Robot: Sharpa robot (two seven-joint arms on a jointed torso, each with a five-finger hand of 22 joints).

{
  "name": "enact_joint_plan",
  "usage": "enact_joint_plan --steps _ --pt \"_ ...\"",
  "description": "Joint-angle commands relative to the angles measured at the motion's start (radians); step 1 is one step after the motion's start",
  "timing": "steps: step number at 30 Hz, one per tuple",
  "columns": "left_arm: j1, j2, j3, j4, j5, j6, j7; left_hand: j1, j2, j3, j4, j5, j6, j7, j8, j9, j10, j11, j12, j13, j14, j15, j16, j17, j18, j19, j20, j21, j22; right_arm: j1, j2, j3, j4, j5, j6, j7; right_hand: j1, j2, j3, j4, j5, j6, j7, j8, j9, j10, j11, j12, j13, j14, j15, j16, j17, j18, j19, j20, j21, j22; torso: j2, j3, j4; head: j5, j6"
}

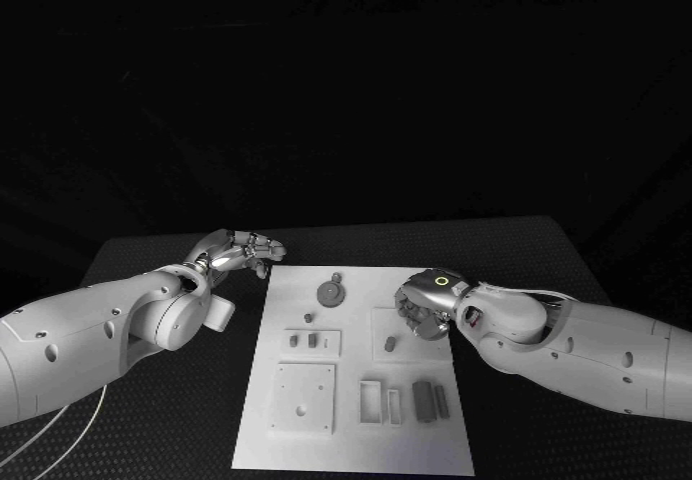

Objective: Assemble the parts on the task board

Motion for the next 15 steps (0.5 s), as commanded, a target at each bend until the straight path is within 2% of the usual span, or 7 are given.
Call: enact_joint_plan --steps 1,8,15 --pt "0.001 0.000 0.001 0.002 0.007 0.015 0.004 0.004 0.007 -0.006 0.000 -0.003 -0.004 0.003 0.000 -0.001 -0.007 -0.001 0.001 -0.001 0.008 -0.001 -0.001 0.001 0.014 0.003 -0.010 -0.004 -0.001 -0.016 0.003 -0.014 0.000 -0.050 0.054 -0.019 0.000 0.007 0.009 -0.001 0.003 0.012 0.000 0.005 0.001 0.011 -0.001 -0.006 0.005 0.009 -0.001 0.003 0.006 0.016 0.008 0.000 0.007 0.004 0.000 0.0001 -0.0005 -0.002 0.001" --pt "0.001 0.002 0.001 0.002 0.007 0.014 0.004 0.004 0.008 -0.006 0.000 -0.003 -0.005 0.004 0.000 -0.001 -0.008 -0.001 0.001 -0.001 0.008 -0.001 -0.001 0.001 0.014 0.003 -0.010 -0.004 -0.001 -0.016 0.001 -0.014 0.003 -0.053 0.031 -0.020 -0.006 0.006 0.023 -0.001 0.008 0.027 -0.004 0.003 0.004 0.030 -0.007 -0.016 0.022 0.024 -0.007 0.002 0.024 0.016 0.021 -0.006 0.019 0.010 -0.001 -0.0006 0.0007 -0.004 0.002" --pt "0.001 0.002 0.001 -0.001 0.007 0.014 0.004 0.004 0.008 -0.006 0.001 -0.003 -0.006 0.004 -0.001 -0.001 -0.008 0.000 0.001 -0.001 0.009 -0.001 -0.001 0.002 0.014 0.003 -0.010 -0.005 -0.001 -0.016 -0.001 -0.013 0.010 -0.053 0.007 -0.018 -0.008 0.002 0.033 -0.002 0.010 0.035 -0.007 0.003 0.007 0.040 -0.011 -0.022 0.033 0.034 -0.011 -0.001 0.034 0.016 0.029 -0.010 0.026 0.012 0.000 0.0003 0.0002 -0.003 0.003"
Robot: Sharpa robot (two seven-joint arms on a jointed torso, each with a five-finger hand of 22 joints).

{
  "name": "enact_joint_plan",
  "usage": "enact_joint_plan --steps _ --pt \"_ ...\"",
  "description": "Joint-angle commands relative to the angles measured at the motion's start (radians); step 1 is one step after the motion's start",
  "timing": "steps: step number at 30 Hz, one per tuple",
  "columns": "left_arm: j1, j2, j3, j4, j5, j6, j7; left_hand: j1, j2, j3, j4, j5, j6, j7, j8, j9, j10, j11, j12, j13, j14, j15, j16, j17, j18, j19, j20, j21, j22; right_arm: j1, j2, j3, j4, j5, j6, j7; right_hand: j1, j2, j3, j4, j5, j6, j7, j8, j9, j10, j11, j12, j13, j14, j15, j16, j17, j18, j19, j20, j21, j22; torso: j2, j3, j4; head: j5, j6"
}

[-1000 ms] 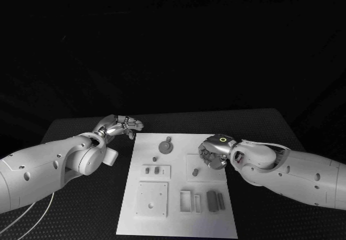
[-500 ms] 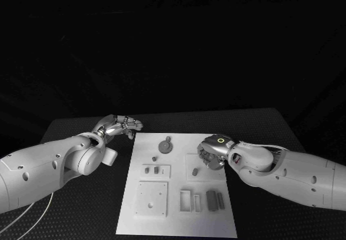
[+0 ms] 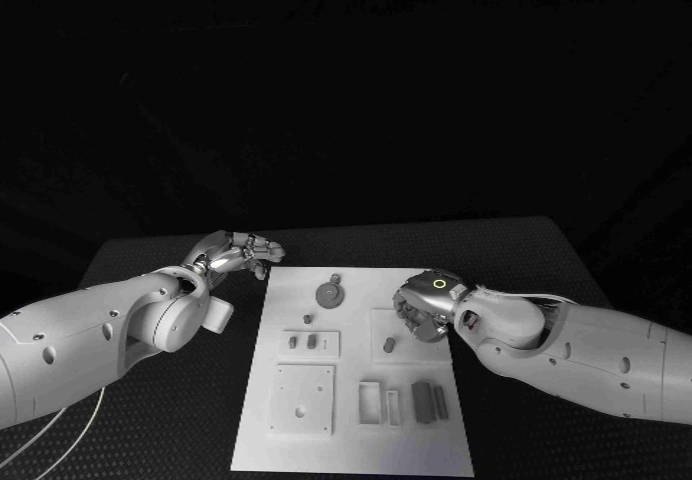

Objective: Assemble the parts on the task board

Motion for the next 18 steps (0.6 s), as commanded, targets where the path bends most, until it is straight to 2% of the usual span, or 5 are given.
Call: enact_joint_plan --steps 1,4,9,18 --pt "0.001 0.001 0.001 0.000 0.007 0.012 0.005 0.004 0.008 -0.007 0.001 -0.003 -0.006 0.004 -0.001 -0.002 -0.008 0.000 0.001 -0.002 0.009 -0.001 -0.001 0.001 0.014 0.003 -0.010 -0.005 -0.001 -0.012 -0.001 -0.009 0.004 -0.010 0.026 0.004 -0.008 0.002 0.010 0.000 0.002 0.010 -0.002 0.003 0.002 0.012 -0.002 -0.006 0.005 0.012 0.000 -0.003 0.004 0.010 0.009 -0.001 0.006 0.002 0.000 0.0006 -0.0002 0.001 0.000" --pt "0.001 0.001 0.001 -0.001 0.007 0.012 0.005 0.003 0.009 -0.007 0.001 -0.003 -0.006 0.004 -0.001 -0.002 -0.008 0.000 0.001 -0.002 0.009 -0.001 -0.001 0.002 0.014 0.003 -0.010 -0.005 -0.001 -0.012 -0.003 -0.008 0.009 -0.008 0.020 0.004 -0.010 0.000 0.013 0.000 0.003 0.012 -0.003 0.003 0.004 0.015 -0.003 -0.009 0.009 0.015 -0.002 -0.004 0.008 0.010 0.011 -0.002 0.008 0.003 0.000 -0.0001 0.0003 0.000 0.001" --pt "0.001 0.002 0.001 -0.004 0.007 0.013 0.006 0.003 0.009 -0.007 0.001 -0.003 -0.007 0.005 -0.001 -0.002 -0.008 0.000 0.001 -0.002 0.010 -0.001 -0.001 0.002 0.014 0.004 -0.010 -0.005 -0.001 -0.011 -0.007 -0.005 0.014 -0.003 0.017 0.004 -0.011 -0.002 0.016 0.001 0.002 0.014 -0.004 0.003 0.005 0.018 -0.004 -0.011 0.012 0.018 -0.003 -0.005 0.011 0.010 0.014 -0.003 0.010 0.003 0.000 0.0007 -0.0003 0.001 0.001" --pt "0.001 0.002 0.001 -0.008 0.010 0.014 0.005 0.002 0.010 -0.008 0.002 -0.003 -0.008 0.005 -0.001 -0.002 -0.008 0.000 0.002 -0.002 0.012 -0.001 0.000 0.003 0.014 0.005 -0.010 -0.006 -0.001 -0.009 -0.015 0.011 0.028 0.014 0.011 0.011 -0.013 -0.003 0.019 0.002 0.001 0.015 -0.004 0.002 0.006 0.021 -0.005 -0.013 0.016 0.020 -0.004 -0.006 0.014 0.010 0.016 -0.004 0.012 0.004 0.000 0.0008 -0.0007 0.002 0.002"
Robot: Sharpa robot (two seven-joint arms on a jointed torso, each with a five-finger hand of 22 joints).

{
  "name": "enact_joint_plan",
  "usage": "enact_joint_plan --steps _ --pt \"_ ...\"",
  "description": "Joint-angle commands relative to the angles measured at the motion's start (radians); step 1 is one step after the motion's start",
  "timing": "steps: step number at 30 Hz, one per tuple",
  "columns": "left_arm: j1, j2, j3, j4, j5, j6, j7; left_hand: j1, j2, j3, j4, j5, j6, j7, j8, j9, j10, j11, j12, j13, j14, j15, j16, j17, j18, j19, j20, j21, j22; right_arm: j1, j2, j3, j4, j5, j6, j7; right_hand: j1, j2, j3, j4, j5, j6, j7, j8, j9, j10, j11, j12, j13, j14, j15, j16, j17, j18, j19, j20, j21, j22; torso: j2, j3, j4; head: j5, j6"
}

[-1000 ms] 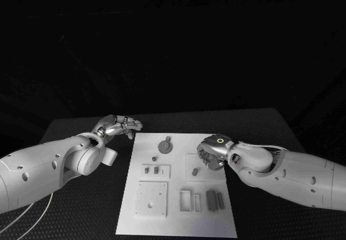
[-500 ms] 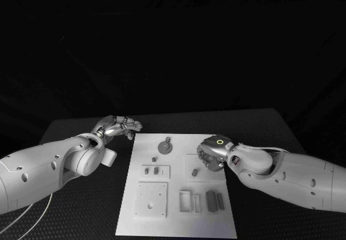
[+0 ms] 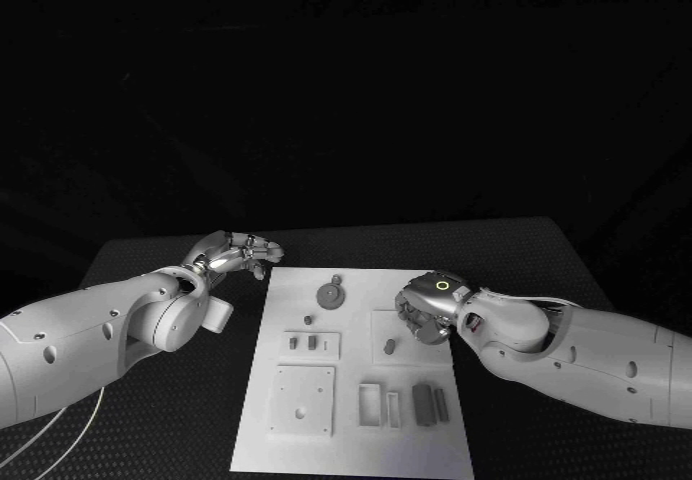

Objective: Assemble the parts on the task board

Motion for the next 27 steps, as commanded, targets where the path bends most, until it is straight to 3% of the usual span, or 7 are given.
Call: enact_joint_plan --steps 1,16,21,27 --pt "0.001 0.002 0.001 0.001 0.008 0.013 0.006 0.002 0.010 -0.006 0.000 -0.003 -0.004 0.002 -0.001 -0.002 -0.008 0.000 0.002 -0.001 0.005 -0.001 0.001 0.001 0.014 0.004 -0.012 -0.006 -0.001 -0.001 -0.001 0.004 0.010 0.014 0.021 0.020 -0.009 0.000 0.007 0.001 0.001 0.007 -0.003 0.005 0.001 0.008 0.000 -0.003 0.000 0.007 0.000 -0.007 0.002 0.014 0.009 0.000 0.006 0.000 0.000 -0.0001 -0.0003 0.000 0.000" --pt "0.001 0.003 0.001 -0.005 0.010 0.014 0.005 0.002 0.010 -0.008 0.000 -0.003 -0.007 0.003 -0.002 -0.002 -0.008 0.000 0.002 -0.002 0.007 -0.001 0.002 0.003 0.014 0.006 -0.012 -0.006 -0.001 0.015 -0.020 0.020 0.029 0.075 0.050 0.049 -0.012 0.000 0.008 0.002 0.001 0.008 -0.003 0.004 0.002 0.010 0.000 -0.007 0.004 0.008 -0.001 -0.009 0.005 0.014 0.009 0.000 0.007 0.000 0.001 0.0002 -0.0005 0.001 0.000" --pt "0.001 0.002 0.001 -0.007 0.010 0.015 0.005 0.002 0.010 -0.008 0.000 -0.003 -0.007 0.003 -0.002 -0.003 -0.008 0.000 0.002 -0.002 0.007 -0.001 0.002 0.003 0.014 0.006 -0.012 -0.006 -0.001 0.022 -0.040 0.035 0.054 0.140 0.068 0.063 -0.014 0.000 0.008 0.003 0.005 0.007 -0.003 0.003 0.003 0.010 0.000 -0.009 0.007 0.008 -0.001 -0.011 0.007 0.014 0.009 -0.001 0.007 0.000 0.000 -0.0008 0.0004 0.002 -0.001" --pt "0.001 0.003 0.001 -0.012 0.010 0.015 0.006 0.003 0.010 -0.008 0.000 -0.003 -0.008 0.003 -0.002 -0.003 -0.008 0.000 0.002 -0.002 0.008 -0.002 0.002 0.003 0.014 0.007 -0.012 -0.006 -0.001 0.030 -0.047 0.053 0.078 0.222 0.052 0.087 -0.021 0.008 -0.001 -0.002 0.021 0.006 -0.002 0.000 0.006 0.012 0.001 -0.017 0.014 0.009 -0.001 -0.016 0.015 0.014 0.008 -0.001 0.008 0.000 0.000 -0.0007 -0.0014 0.006 0.000"
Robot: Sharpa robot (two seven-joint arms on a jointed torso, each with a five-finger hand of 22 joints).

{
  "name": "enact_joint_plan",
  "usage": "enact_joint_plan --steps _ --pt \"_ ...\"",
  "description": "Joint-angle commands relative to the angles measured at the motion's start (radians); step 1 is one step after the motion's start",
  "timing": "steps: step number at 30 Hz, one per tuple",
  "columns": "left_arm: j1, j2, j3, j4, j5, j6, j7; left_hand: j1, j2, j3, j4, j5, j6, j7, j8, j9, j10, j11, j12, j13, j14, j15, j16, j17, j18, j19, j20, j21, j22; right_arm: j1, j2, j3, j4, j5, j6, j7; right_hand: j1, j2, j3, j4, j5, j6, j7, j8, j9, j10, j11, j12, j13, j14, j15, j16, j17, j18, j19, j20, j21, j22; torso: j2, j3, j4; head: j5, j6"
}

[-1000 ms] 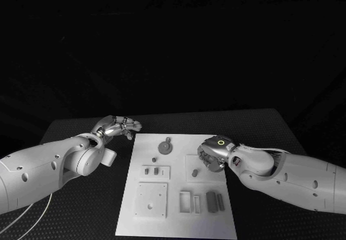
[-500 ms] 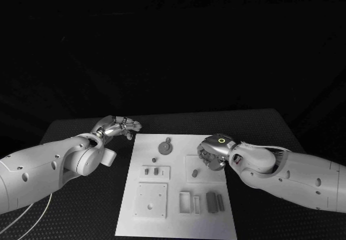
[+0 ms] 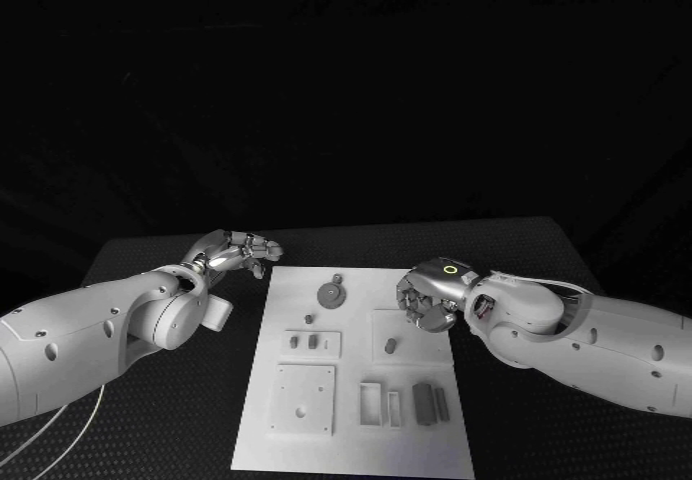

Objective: Assemble the parts on the task board

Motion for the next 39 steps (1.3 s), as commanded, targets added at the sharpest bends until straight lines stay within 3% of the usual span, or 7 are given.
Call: enact_joint_plan --steps 1,9,13,18,24,31,39 --pt "0.001 0.003 0.001 0.000 0.007 0.013 0.007 0.003 0.010 -0.008 0.000 -0.003 -0.003 0.001 -0.002 -0.001 -0.005 -0.001 0.002 -0.001 0.008 -0.002 0.002 0.002 0.014 0.001 -0.010 -0.006 -0.001 0.001 0.001 0.004 0.014 0.103 0.003 0.043 -0.009 0.009 -0.006 -0.007 0.012 0.002 0.001 0.000 0.004 0.005 0.001 -0.010 0.004 0.008 -0.003 -0.008 0.005 0.015 0.008 -0.002 0.004 0.000 -0.001 -0.0004 -0.0008 0.004 0.003" --pt "0.001 0.006 0.001 -0.006 0.010 0.011 0.006 0.003 0.010 -0.008 0.000 -0.003 -0.003 0.001 -0.002 -0.001 -0.005 -0.001 0.003 -0.002 0.008 -0.002 0.002 0.002 0.014 0.001 -0.010 -0.007 -0.001 0.001 0.024 0.009 0.026 0.171 -0.060 0.081 -0.012 0.014 -0.012 -0.012 0.023 0.002 0.002 -0.001 0.006 0.006 0.001 -0.016 0.010 0.008 -0.002 -0.012 0.010 0.015 0.009 -0.002 0.004 0.000 -0.001 -0.0014 0.0023 0.016 0.006" --pt "0.001 0.013 0.001 -0.015 0.012 0.009 0.007 0.003 0.010 -0.009 0.000 -0.003 -0.003 0.001 -0.002 -0.001 -0.004 -0.001 0.003 -0.002 0.008 -0.002 0.002 0.002 0.014 0.002 -0.010 -0.007 -0.001 0.001 0.052 0.009 0.032 0.236 -0.103 0.117 -0.014 0.016 -0.015 -0.014 0.029 0.001 0.002 -0.003 0.008 0.006 0.001 -0.020 0.013 0.009 -0.002 -0.015 0.013 0.015 0.009 -0.002 0.003 -0.001 -0.002 -0.0022 0.0019 0.034 0.009" --pt "0.001 0.019 0.001 -0.023 0.015 0.006 0.008 0.003 0.010 -0.009 0.000 -0.003 -0.004 0.002 -0.002 -0.001 -0.004 -0.002 0.003 -0.002 0.008 -0.002 0.002 0.002 0.014 0.002 -0.010 -0.007 -0.001 0.000 0.097 0.009 0.030 0.247 -0.099 0.128 -0.017 0.022 -0.023 -0.019 0.041 -0.001 0.003 -0.005 0.011 0.006 0.002 -0.026 0.018 0.009 -0.002 -0.019 0.018 0.015 0.009 -0.002 0.003 -0.003 -0.001 -0.0017 0.0017 0.060 0.008" --pt "0.001 0.034 0.001 -0.035 0.017 0.006 0.010 0.003 0.010 -0.009 0.000 -0.003 -0.004 0.002 -0.002 -0.001 -0.004 -0.002 0.003 -0.002 0.008 -0.002 0.002 0.003 0.014 0.002 -0.010 -0.007 -0.001 -0.015 0.148 0.009 0.012 0.212 -0.096 0.134 -0.020 0.029 -0.032 -0.027 0.051 -0.002 0.003 -0.006 0.014 0.007 0.002 -0.032 0.024 0.010 -0.002 -0.024 0.023 0.015 0.009 -0.002 0.003 -0.004 -0.001 -0.0026 0.0026 0.094 0.001" --pt "0.002 0.045 0.001 -0.047 0.022 0.000 0.013 0.003 0.009 -0.009 0.000 -0.003 -0.003 0.001 -0.001 -0.001 -0.003 -0.002 0.004 -0.002 0.009 -0.002 0.002 0.003 0.014 0.002 -0.010 -0.008 -0.001 -0.046 0.208 0.004 -0.011 0.141 -0.091 0.142 -0.021 0.031 -0.035 -0.030 0.055 -0.002 0.003 -0.007 0.015 0.008 0.002 -0.034 0.026 0.011 -0.002 -0.026 0.025 0.015 0.009 -0.002 0.003 -0.005 0.000 -0.0027 0.0034 0.143 -0.017" --pt "0.002 0.059 0.001 -0.056 0.021 0.000 0.014 0.004 0.009 -0.009 0.000 -0.003 -0.003 0.001 -0.001 -0.001 -0.002 -0.002 0.004 -0.001 0.009 -0.003 0.002 0.004 0.014 0.003 -0.010 -0.008 -0.001 -0.073 0.256 -0.015 -0.026 0.099 -0.081 0.145 -0.021 0.033 -0.037 -0.033 0.058 -0.002 0.003 -0.008 0.016 0.008 0.002 -0.036 0.029 0.012 -0.002 -0.027 0.027 0.015 0.009 -0.002 0.004 -0.005 0.000 -0.0034 0.0041 0.174 -0.035"
